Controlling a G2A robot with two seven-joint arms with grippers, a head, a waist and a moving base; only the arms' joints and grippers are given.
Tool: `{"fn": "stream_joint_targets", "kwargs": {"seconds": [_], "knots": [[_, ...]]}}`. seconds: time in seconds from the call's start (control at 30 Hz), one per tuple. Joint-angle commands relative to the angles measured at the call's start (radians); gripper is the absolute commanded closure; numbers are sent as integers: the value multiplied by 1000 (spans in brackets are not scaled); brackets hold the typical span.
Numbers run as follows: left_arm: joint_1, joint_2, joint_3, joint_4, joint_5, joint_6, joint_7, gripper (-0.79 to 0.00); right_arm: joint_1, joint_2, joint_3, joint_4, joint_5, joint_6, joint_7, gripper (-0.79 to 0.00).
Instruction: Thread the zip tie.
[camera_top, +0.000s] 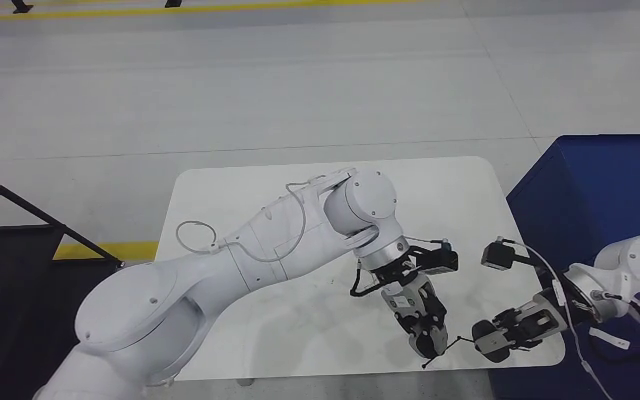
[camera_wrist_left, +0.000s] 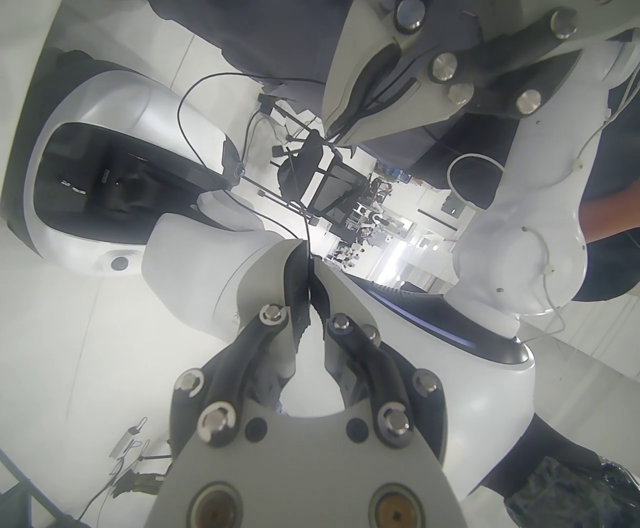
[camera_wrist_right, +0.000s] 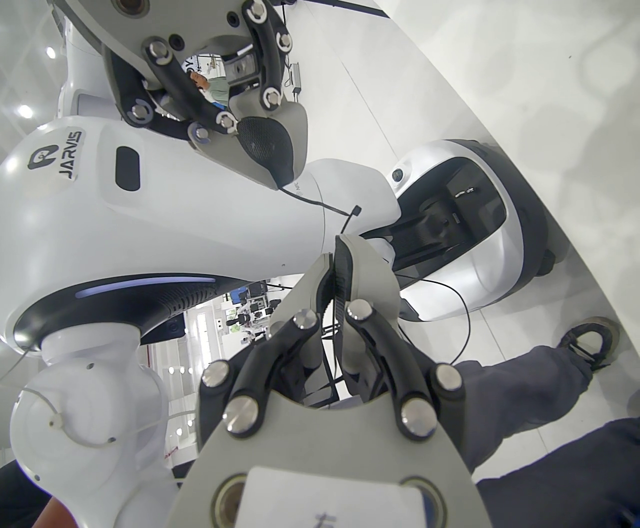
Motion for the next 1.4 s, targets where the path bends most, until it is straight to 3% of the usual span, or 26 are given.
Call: {"fn": "stream_joint_targets", "kwargs": {"seconds": [0.0,0.63,0.93,1.37], "knots": [[-1,1,0,0,-3,-2,0,0,-2,-3,2,2,0,4,2,0],[6,43,0,-35,-65,-36,0,0,-3,-11,9,5,-3,7,12,0],[18,61,0,-68,-57,-3,0,0,-3,-11,9,5,-3,7,12,0],[14,45,0,-50,-17,2,0,0,-3,-11,9,5,-3,7,12,0]]}}
